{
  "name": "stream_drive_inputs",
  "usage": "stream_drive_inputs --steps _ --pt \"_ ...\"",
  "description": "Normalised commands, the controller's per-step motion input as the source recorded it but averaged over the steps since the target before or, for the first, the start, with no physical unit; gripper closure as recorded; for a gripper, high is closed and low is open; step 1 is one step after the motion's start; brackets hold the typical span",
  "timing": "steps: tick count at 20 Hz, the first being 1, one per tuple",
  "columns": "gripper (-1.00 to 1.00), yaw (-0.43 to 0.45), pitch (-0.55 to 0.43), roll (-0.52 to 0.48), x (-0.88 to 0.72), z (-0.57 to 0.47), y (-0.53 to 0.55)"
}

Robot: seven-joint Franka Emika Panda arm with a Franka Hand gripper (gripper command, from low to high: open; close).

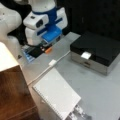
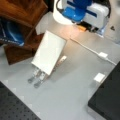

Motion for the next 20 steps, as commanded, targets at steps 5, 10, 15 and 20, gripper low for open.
stream_drive_inputs --steps 5,10,15,20 --pt "-1.0 0.106 0.028 0.234 0.03 -0.04 0.07" --pt "-1.0 0.04 0.023 0.264 0.14 -0.09 0.18" --pt "-1.0 -0.004 0.015 0.128 0.22 -0.1 0.26" --pt "-1.0 -0.039 0.031 0.055 0.22 0.0 0.3"
